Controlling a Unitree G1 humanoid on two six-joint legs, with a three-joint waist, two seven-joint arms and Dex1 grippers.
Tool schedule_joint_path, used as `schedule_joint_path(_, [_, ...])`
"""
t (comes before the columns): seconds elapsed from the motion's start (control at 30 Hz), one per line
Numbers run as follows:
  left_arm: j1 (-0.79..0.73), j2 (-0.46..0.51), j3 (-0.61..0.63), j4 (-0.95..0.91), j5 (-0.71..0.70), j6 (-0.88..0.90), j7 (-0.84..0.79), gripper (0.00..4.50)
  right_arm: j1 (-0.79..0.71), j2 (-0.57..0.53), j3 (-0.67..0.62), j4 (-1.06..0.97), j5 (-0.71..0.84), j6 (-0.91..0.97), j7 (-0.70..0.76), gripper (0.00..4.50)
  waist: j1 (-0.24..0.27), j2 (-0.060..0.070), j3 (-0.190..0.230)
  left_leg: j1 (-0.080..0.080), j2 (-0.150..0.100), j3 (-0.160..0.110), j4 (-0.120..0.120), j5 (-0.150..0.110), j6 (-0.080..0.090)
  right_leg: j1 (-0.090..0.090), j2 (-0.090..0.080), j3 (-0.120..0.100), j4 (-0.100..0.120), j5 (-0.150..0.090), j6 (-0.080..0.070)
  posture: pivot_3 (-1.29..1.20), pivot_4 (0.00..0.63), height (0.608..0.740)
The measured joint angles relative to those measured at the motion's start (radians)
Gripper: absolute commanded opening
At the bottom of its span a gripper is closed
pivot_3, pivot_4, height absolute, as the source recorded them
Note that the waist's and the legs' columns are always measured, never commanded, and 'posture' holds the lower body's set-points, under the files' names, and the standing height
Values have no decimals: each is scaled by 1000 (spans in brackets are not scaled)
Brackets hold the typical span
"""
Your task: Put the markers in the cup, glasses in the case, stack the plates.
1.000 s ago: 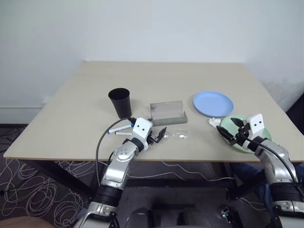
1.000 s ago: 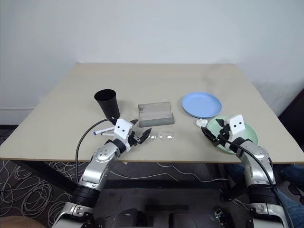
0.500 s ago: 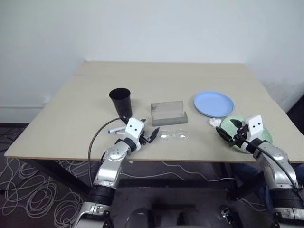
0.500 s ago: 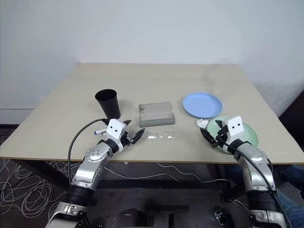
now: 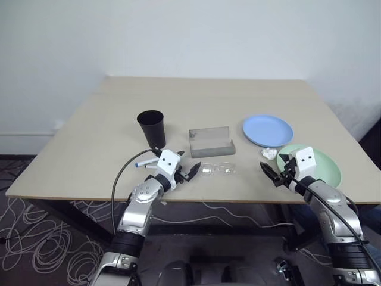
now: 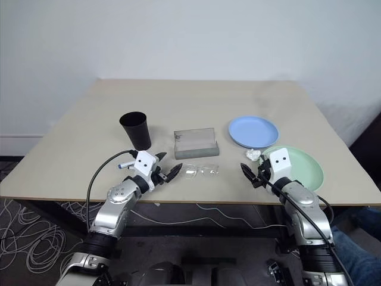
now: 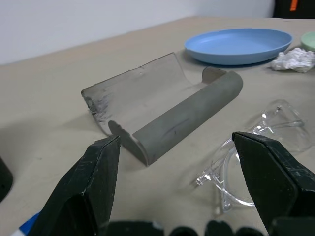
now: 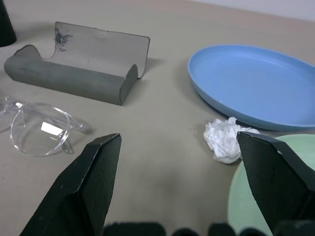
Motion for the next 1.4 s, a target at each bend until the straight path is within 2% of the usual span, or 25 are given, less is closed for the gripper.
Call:
schedule_joint_path(0.2, [0, -3, -1, -15, 0, 0, -4, 3817, -56, 3, 43, -39, -81, 210, -131, 4083, 0, 0, 0, 0, 0, 0, 0, 0, 0, 0, 0, 0, 0, 1, -2, 0, 0, 734])
schedule_joint_path(0.4, [0, -5, -1, -15, 0, 0, -6, 3817, -63, 16, 105, -60, -130, 348, -191, 4083, 0, 0, 0, -1, 0, 0, -1, 0, 0, -1, 0, 0, 0, 1, -1, 0, 0, 734])
schedule_joint_path(0.63, [0, -9, -1, -15, 0, 1, -11, 3817, -101, 27, 140, -5, -228, 362, -276, 4083, 0, 0, 0, -1, 0, 0, 0, 0, 0, -1, 0, 0, 0, -1, 2, 0, 0, 734])
schedule_joint_path(0.9, [-2, -9, -1, -15, 0, 1, -14, 3817, -128, 54, 144, 64, -265, 356, -314, 4083, 0, 0, 0, -1, 0, 0, -1, 0, 0, -1, 0, 0, 0, -1, 3, 0, 0, 734])
schedule_joint_path(0.93, [-3, -9, -1, -15, 1, 1, -14, 3854, -130, 56, 144, 69, -265, 352, -318, 3790, 0, 0, 0, -1, 0, 0, 0, 0, 0, -1, 0, 0, 0, -1, 3, 0, 0, 734])
schedule_joint_path(1.0, [-3, -9, -1, -15, 1, 1, -14, 3854, -131, 61, 143, 78, -266, 343, -326, 3485, 0, 0, 0, -1, 0, 0, 0, 0, 0, -1, 0, 0, 0, -1, 3, 0, 0, 734])
schedule_joint_path(1.33, [-3, -9, -1, -15, 1, 1, -14, 3854, -152, 63, 142, 134, -304, 320, -364, 68, 0, 0, 0, -1, -1, 1, 0, 1, 1, -1, -1, 0, 0, -1, 4, 0, 0, 734])
schedule_joint_path(1.4, [-4, -9, -1, -15, 1, 1, -14, 3854, -158, 63, 139, 143, -312, 315, -371, 27, 0, -1, 0, -1, -1, 1, 0, 1, 1, -1, -1, 0, 0, 0, 4, 0, 0, 734])
